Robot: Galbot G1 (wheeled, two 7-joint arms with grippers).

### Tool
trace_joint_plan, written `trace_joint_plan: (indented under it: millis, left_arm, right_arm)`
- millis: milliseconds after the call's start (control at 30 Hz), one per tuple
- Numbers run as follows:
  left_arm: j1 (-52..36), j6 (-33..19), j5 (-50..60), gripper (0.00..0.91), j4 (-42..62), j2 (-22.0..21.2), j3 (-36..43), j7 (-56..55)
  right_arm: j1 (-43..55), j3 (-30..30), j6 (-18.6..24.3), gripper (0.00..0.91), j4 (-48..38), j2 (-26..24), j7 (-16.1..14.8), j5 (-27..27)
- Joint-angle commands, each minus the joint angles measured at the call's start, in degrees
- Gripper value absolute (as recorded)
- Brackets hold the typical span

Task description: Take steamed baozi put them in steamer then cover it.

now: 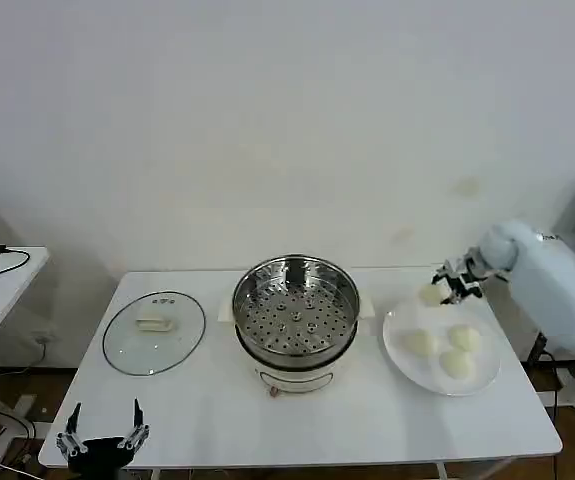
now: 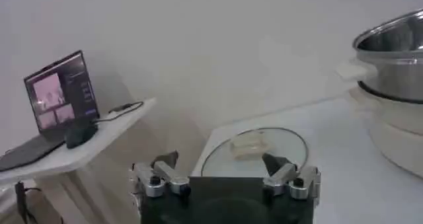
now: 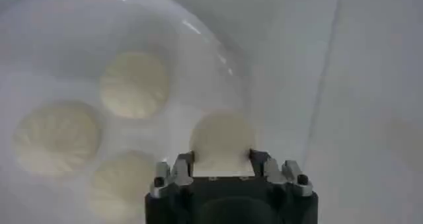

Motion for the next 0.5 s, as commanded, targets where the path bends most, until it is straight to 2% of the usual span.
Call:
trace_joint_plan:
  millis: [33,100,167,300,367,500]
  left_arm:
    - [-0.04,0.06,-0.12,0.907,0.11,0.09,0.14,-0.03]
    - [0.02,0.04,-0.15,0.907,0.06,0.13,0.03,-0.06]
    - [0.24,0.04,-0.51,0.907,-0.15,0.32,-0.20,-0.15]
    - [0.34,0.03,-1.12,0.907,-0.46,0.72,-0.50,-0.29]
    - [-0.07,0.21,-1.22,0.907,-0.51,0.66,-0.48,-0.21]
    - [-0.42,0.54,-2.08,0.907,-0.46,0.86,-1.08,-0.13]
  right_arm:
    - [17.23,-17.15,-0.02,0.584,17.51,-5.40,1.32,16.12]
    - [21.08,-21.26,-0.12,0.584,19.49,-4.24,2.06,20.62]
    - [26.34,-25.46,0.20,0.584,21.10,-2.33,2.76,22.91]
    - [30.44,-29.26,1.44,0.584,22.30,0.44,3.49,25.58]
    - [33.60,-32.98,2.16,0.584,23.11,3.26,4.17,28.64]
    - [34.97,-35.54,5.46,0.584,21.97,8.08,5.07,29.44]
